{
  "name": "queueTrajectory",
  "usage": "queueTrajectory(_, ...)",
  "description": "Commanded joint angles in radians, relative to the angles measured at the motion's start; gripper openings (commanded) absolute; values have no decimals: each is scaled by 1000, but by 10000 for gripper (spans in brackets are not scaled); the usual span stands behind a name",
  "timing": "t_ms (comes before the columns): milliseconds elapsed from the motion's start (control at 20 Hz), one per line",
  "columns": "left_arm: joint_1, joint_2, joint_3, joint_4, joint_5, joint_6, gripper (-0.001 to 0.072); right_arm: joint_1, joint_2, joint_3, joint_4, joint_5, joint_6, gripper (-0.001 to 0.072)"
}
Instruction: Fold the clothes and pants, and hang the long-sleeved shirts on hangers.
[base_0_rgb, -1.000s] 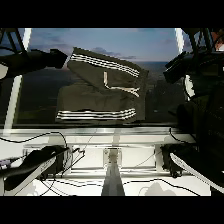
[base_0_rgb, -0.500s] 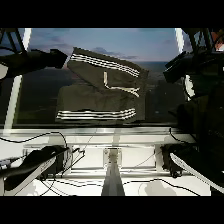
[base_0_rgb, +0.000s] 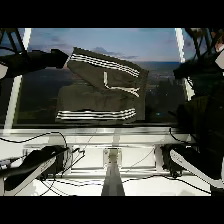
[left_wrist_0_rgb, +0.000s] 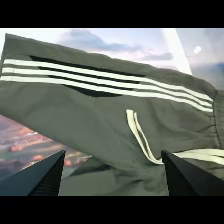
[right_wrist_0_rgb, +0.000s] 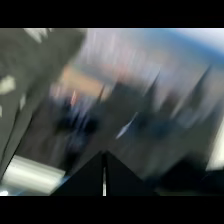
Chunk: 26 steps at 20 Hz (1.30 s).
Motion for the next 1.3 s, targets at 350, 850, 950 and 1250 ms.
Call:
queueTrajectory(350,1,12,2,9,-80,0,697,-220,-19,-777,710,-86,-104,531)
queueTrajectory(850,9,9,-21,561,-415,11,609,-220,-129,-851,813,-240,-43,508)
queueTrajectory(950,42,7,-50,584,-415,38,527,-220,-163,-851,841,-237,-58,507)
queueTrajectory(1250,345,0,-199,430,-453,49,501,-106,-187,-850,912,-245,-161,482)
